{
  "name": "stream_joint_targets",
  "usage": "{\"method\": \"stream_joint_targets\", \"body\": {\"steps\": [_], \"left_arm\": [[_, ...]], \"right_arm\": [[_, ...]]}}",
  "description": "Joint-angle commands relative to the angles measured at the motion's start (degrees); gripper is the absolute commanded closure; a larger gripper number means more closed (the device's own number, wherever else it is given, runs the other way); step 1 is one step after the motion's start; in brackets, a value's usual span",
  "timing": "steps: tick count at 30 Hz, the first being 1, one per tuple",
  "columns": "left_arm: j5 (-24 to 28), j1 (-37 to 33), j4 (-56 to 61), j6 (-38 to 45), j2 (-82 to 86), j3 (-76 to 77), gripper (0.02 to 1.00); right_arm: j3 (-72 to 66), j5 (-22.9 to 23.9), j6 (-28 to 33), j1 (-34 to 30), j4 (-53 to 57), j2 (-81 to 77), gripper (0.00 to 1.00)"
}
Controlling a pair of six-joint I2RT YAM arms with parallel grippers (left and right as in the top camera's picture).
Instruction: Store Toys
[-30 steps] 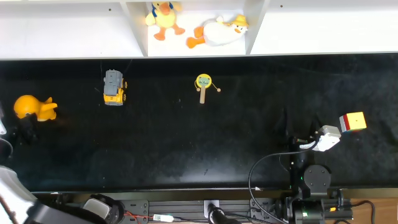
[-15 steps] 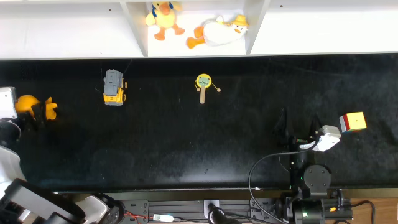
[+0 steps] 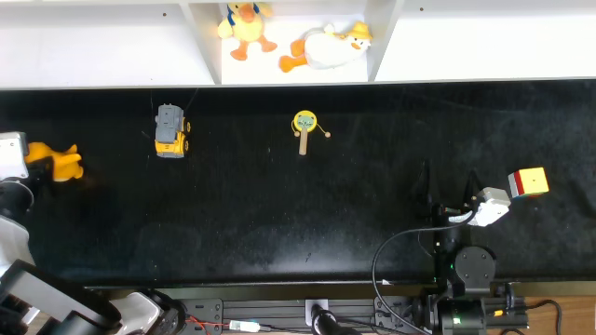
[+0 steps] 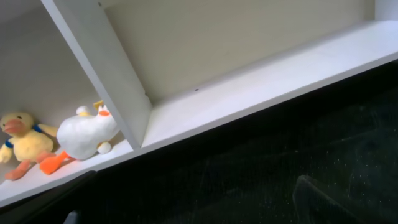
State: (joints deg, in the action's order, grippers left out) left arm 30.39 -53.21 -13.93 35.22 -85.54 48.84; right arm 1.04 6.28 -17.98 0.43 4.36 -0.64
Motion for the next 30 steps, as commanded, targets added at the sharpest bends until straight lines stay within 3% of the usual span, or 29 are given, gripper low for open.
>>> {"method": "stream_joint_targets", "body": {"steps": [1, 5, 7, 12, 21, 30], "left_arm": [[2.0, 0.3, -0.2, -0.1, -0.1, 1.2, 0.833], [2.5, 1.2, -1.6, -3.9, 1.6, 2.4, 0.858], [2.5, 1.3, -4.3, -4.2, 2.9, 3.9, 0.915], [1.9, 2.0, -13.6, -4.2, 3.9, 11.4, 0.923], [-6.1, 9.9, -20.2, -7.1, 2.7, 24.5, 0.915], [-10.3, 16.7, -21.2, -9.1, -3.2, 30.1, 0.921]], "right_arm": [[-0.8, 0.4, -0.2, 0.3, -0.3, 0.4, 0.005], [-0.8, 0.4, -0.2, 0.3, -0.3, 0.4, 0.005], [-0.8, 0.4, -0.2, 0.3, -0.3, 0.4, 0.005], [-0.8, 0.4, -0.2, 0.3, -0.3, 0.4, 0.005], [-0.8, 0.4, -0.2, 0.3, -0.3, 0.4, 0.005], [-0.8, 0.4, -0.2, 0.3, -0.3, 0.4, 0.005]]}}
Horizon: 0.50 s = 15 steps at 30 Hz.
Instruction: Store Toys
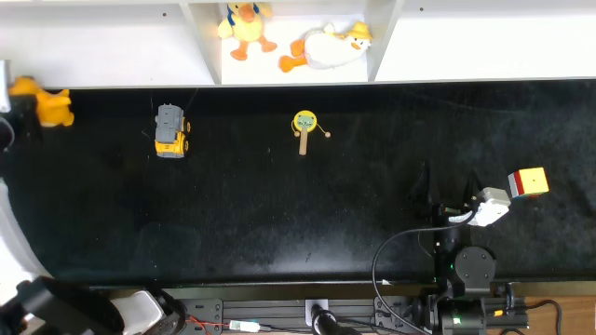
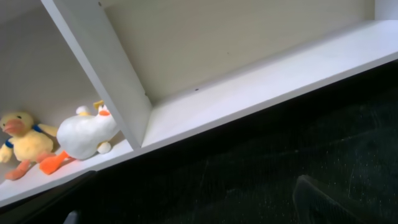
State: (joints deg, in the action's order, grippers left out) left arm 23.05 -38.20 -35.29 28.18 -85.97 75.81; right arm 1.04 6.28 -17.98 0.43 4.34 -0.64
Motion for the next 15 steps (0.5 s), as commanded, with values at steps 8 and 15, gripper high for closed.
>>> {"method": "stream_joint_targets", "body": {"steps": [8, 15], "left_arm": [[-4.8, 4.8, 1.6, -6.0, -4.5, 7.0, 0.934], [-8.3, 5.1, 3.5, -10.8, -4.5, 7.0, 0.934]], "right_arm": [[-0.8, 0.4, -0.2, 0.3, -0.3, 0.4, 0.007], [-0.8, 0.4, -0.2, 0.3, -0.3, 0.4, 0.007]]}}
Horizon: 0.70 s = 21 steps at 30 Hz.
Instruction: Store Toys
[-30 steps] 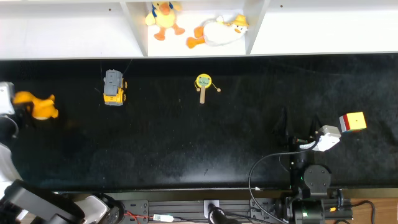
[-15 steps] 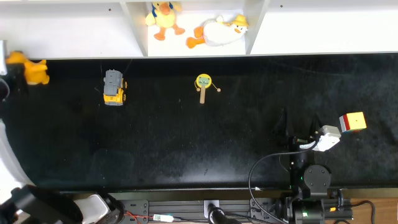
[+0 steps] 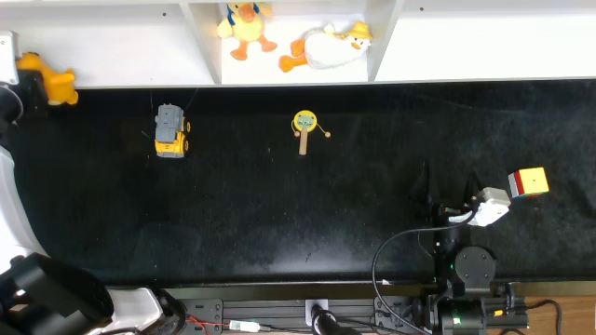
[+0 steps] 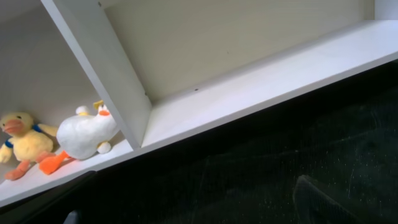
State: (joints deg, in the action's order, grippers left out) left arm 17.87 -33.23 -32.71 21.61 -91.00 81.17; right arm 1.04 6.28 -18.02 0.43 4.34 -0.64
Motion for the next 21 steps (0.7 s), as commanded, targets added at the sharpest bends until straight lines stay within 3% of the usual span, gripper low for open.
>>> {"method": "stream_joint_targets", "body": {"steps": [1, 21], "left_arm": [[-3.2, 0.1, 1.1, -4.2, 0.5, 1.6, 0.934], [-3.6, 2.1, 5.0, -8.7, -2.8, 1.9, 0.917]], "right_arm": [[-0.8, 0.4, -0.2, 0.3, -0.3, 0.4, 0.005], [-0.8, 0.4, -0.2, 0.3, -0.3, 0.4, 0.005]]}}
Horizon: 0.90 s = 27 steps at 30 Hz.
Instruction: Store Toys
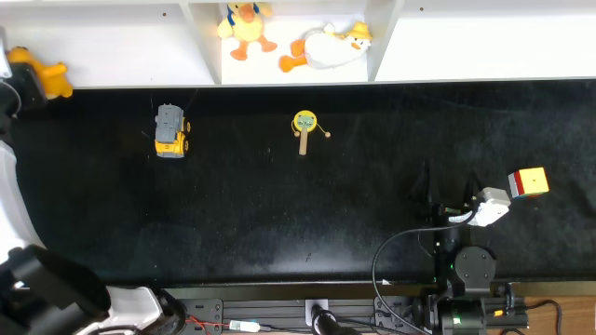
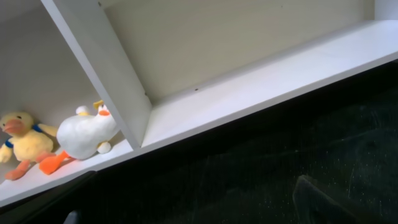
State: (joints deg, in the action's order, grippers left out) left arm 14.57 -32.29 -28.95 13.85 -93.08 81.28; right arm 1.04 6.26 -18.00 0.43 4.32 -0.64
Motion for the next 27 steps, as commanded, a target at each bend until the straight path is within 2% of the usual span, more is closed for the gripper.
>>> {"method": "stream_joint_targets", "body": {"steps": [1, 27], "left_arm": [[-0.3, 1.5, 1.6, -0.9, -0.8, 1.7, 0.910], [-0.3, 4.1, 4.5, -2.0, -8.5, 6.2, 0.899]], "right_arm": [[-0.8, 0.4, -0.2, 0.3, -0.3, 0.4, 0.005], [-0.8, 0.4, -0.2, 0.3, -0.3, 0.4, 0.007]]}}
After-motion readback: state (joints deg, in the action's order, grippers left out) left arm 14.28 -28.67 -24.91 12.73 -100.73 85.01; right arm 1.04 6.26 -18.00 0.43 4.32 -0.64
